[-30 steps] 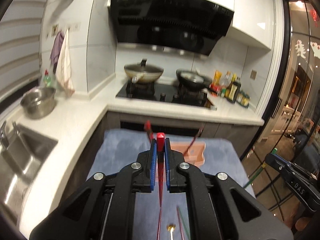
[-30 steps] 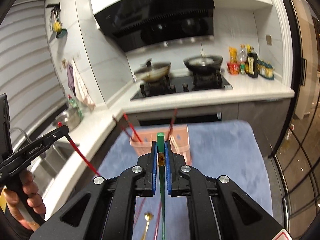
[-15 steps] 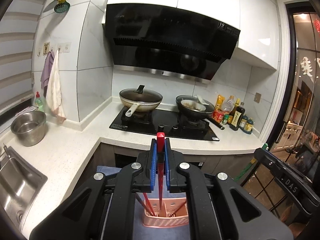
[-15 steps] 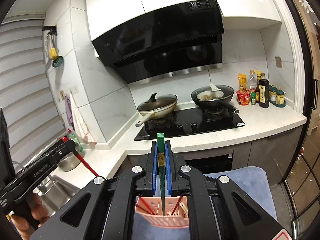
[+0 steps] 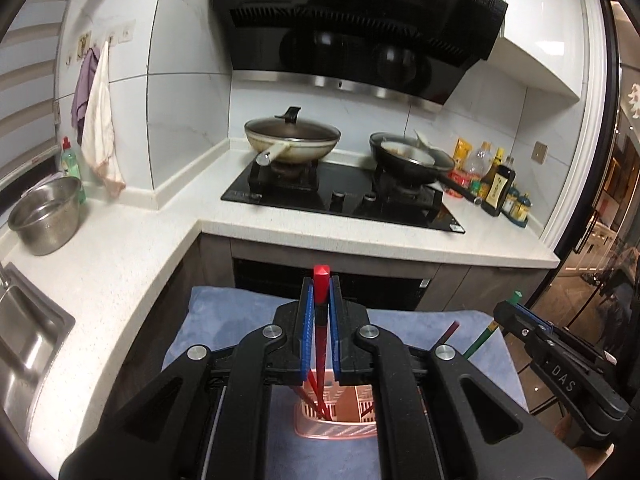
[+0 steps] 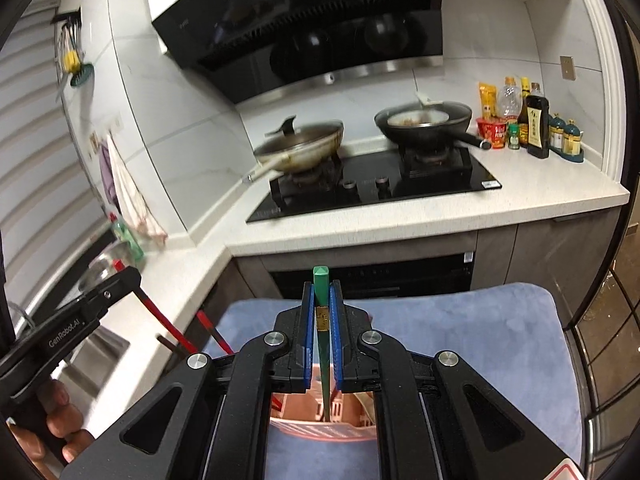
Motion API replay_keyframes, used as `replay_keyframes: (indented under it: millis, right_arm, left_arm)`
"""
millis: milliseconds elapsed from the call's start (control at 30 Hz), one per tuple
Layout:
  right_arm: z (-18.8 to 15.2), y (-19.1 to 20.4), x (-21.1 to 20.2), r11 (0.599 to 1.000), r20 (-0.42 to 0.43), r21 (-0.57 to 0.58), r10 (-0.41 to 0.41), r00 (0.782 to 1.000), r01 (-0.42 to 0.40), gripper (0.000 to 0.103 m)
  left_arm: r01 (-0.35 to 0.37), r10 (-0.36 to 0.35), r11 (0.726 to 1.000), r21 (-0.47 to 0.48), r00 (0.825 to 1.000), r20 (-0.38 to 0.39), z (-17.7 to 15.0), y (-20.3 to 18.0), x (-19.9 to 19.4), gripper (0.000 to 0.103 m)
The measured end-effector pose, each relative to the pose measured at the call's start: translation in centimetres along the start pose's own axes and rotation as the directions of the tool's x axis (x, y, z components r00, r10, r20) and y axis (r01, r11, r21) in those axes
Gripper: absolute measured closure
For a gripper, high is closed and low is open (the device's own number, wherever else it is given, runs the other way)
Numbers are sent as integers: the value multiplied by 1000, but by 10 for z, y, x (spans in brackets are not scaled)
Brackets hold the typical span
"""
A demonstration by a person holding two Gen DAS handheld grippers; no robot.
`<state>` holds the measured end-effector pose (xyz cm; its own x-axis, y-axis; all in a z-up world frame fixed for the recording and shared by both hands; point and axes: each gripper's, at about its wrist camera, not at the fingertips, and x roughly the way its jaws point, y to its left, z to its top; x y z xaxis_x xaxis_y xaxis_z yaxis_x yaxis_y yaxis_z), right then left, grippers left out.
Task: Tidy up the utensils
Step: 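Open both tools to release the chopsticks in the holder, then move both open tools back over the remaining utensils on the cloth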
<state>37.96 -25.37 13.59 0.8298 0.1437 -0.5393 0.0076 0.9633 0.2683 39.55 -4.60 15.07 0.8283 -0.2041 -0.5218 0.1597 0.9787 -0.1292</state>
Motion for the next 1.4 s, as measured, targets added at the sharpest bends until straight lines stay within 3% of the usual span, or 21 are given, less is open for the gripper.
replay_keyframes:
  millis: [100, 233, 300, 367, 500, 733, 933, 1167, 1400]
  right_arm:
    - [-4, -2, -3, 1000, 4, -2, -18, 1000, 18, 87]
    - [-5, -4, -20, 1000, 25, 4, -14, 1000, 14, 75]
    - [-8, -1, -36, 1000, 44, -16, -20, 999, 21, 74]
    - [-13, 0, -51, 1000, 53, -24, -18, 998, 19, 66]
    - [-40, 2, -89, 999, 49, -42, -5, 999, 7, 64]
    - [-135, 7, -135, 995, -50, -95, -40, 998, 35, 64]
    - [-223, -2, -154, 998, -177, -52, -51, 983, 42, 64]
    - [-303, 0, -161, 994, -279, -77, -98, 955, 80, 64]
    - [-350, 1, -156, 994, -342, -66, -107, 934, 90, 64]
  left_arm:
    - [-5, 5, 1000, 10, 1000, -2, -6, -2, -1, 95]
    - [-24, 24, 999, 22, 1000, 16, -10, -3, -13, 76]
    - [-31, 30, 999, 33, 999, 28, -14, -3, -25, 74]
    - [-29, 28, 999, 41, 999, 25, -22, -1, -38, 70]
    - [-35, 33, 998, 58, 999, 25, -48, 3, -69, 59]
    - [-43, 48, 996, 74, 997, -66, -128, 12, -107, 58]
    - [-21, 28, 999, 44, 985, -173, -200, 19, -125, 58]
    - [-9, 25, 998, 54, 956, -291, -283, 25, -137, 56]
    - [5, 24, 997, 76, 924, -382, -342, 30, -134, 54]
